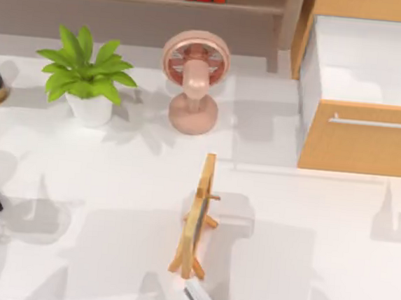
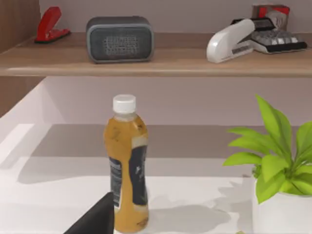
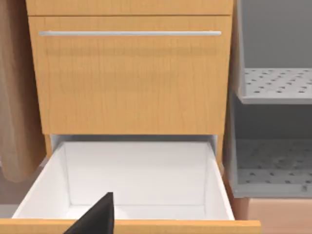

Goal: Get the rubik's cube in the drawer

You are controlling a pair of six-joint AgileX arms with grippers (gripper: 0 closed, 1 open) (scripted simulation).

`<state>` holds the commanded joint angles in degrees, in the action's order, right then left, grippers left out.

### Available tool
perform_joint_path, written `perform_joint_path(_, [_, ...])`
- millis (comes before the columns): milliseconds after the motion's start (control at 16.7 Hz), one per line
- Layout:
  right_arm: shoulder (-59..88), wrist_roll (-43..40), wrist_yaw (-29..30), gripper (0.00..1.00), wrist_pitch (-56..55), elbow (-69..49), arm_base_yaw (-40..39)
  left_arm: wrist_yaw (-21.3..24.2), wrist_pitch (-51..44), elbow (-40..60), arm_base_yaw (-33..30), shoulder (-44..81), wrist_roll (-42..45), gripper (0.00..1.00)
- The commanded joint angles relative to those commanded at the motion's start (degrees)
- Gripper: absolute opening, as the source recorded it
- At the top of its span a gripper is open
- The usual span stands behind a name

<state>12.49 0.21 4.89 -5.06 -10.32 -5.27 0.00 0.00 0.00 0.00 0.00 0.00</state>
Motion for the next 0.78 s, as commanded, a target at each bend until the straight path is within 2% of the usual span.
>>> perform_joint_path(240, [20.0,0.0,7.2,1.00,-6.6,-13.8,-7.0,0.0,0.0,0.0,0.0,0.0,0.0,1.00])
perform_joint_path(780, [80.1,-0.2,26.1,1.00,-23.9,-50.2,-25.6,0.0,0.0,0.0,0.0,0.0,0.0,1.00])
